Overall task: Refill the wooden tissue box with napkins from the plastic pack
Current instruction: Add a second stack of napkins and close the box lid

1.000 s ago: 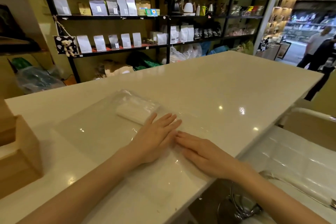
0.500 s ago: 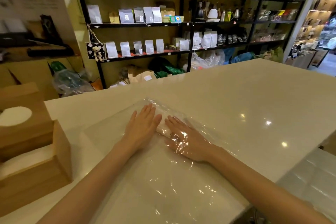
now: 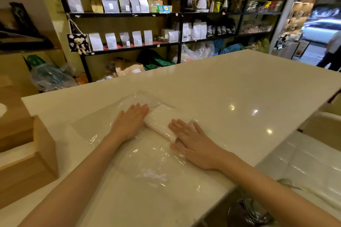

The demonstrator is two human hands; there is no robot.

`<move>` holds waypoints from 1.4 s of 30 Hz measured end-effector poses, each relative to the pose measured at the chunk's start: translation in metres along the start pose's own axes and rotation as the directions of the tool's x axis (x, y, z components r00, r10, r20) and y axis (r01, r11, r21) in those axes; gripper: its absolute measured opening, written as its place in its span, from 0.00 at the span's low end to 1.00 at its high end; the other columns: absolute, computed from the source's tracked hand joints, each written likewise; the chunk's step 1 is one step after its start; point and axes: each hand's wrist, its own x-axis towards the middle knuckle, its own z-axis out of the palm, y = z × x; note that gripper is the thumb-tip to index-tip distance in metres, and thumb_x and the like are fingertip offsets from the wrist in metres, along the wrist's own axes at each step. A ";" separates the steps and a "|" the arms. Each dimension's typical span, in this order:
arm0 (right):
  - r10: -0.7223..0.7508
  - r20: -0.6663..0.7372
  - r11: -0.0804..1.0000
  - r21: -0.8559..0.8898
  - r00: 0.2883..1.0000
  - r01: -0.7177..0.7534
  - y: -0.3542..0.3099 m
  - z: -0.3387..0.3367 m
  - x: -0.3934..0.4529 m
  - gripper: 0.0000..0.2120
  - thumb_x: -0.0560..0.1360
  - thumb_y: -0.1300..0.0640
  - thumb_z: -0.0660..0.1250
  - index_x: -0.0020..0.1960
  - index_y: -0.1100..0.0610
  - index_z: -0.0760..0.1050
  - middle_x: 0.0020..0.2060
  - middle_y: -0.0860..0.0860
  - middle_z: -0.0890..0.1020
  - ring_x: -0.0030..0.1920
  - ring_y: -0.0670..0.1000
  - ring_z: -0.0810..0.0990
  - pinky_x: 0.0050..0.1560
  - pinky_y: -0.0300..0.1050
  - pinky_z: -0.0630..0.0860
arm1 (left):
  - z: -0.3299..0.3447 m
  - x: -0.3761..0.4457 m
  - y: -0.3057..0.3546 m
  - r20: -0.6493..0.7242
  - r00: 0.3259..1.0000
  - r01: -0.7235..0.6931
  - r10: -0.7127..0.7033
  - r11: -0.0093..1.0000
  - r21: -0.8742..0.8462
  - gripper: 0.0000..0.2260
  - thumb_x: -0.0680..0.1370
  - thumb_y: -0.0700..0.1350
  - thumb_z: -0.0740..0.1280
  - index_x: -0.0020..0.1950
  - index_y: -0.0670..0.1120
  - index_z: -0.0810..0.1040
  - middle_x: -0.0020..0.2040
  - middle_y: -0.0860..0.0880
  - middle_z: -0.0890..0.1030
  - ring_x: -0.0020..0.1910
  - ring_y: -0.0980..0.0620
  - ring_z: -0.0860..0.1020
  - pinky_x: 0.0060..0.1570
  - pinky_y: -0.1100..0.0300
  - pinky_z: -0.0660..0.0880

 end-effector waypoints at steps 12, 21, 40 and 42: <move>-0.017 -0.071 0.992 -0.129 0.997 0.008 -0.001 0.001 -0.112 0.29 0.75 0.34 0.41 0.73 0.40 0.39 0.74 0.39 0.44 0.72 0.35 0.38 0.70 0.44 0.26 | -0.005 -0.012 0.016 0.136 0.939 -0.341 0.317 0.912 0.227 0.23 0.78 0.60 0.48 0.73 0.57 0.56 0.76 0.54 0.56 0.75 0.56 0.52 0.72 0.48 0.43; -0.143 -0.388 0.980 -0.186 0.911 0.075 -0.004 0.005 -0.149 0.23 0.68 0.49 0.68 0.63 0.48 0.73 0.60 0.44 0.79 0.64 0.42 0.72 0.69 0.63 0.56 | -0.005 -0.011 0.016 0.214 0.942 -0.304 0.259 0.927 0.218 0.26 0.77 0.62 0.48 0.73 0.57 0.51 0.77 0.53 0.51 0.75 0.54 0.50 0.72 0.47 0.47; 0.438 -0.457 0.388 0.873 0.774 0.296 -0.037 -0.090 -0.069 0.10 0.69 0.64 0.69 0.36 0.51 0.84 0.36 0.45 0.86 0.41 0.45 0.83 0.46 0.39 0.79 | -0.059 -0.073 0.065 -0.415 0.893 -0.285 0.175 0.933 -0.220 0.16 0.79 0.51 0.53 0.48 0.49 0.80 0.52 0.49 0.80 0.52 0.50 0.76 0.51 0.57 0.69; 0.423 -0.435 0.355 0.887 0.795 0.296 -0.046 -0.084 -0.042 0.10 0.68 0.64 0.69 0.32 0.52 0.83 0.32 0.45 0.85 0.38 0.44 0.83 0.47 0.41 0.77 | -0.081 -0.093 0.069 -0.440 0.896 -0.237 0.058 0.901 -0.364 0.19 0.77 0.52 0.54 0.33 0.51 0.79 0.37 0.53 0.82 0.39 0.55 0.79 0.42 0.59 0.72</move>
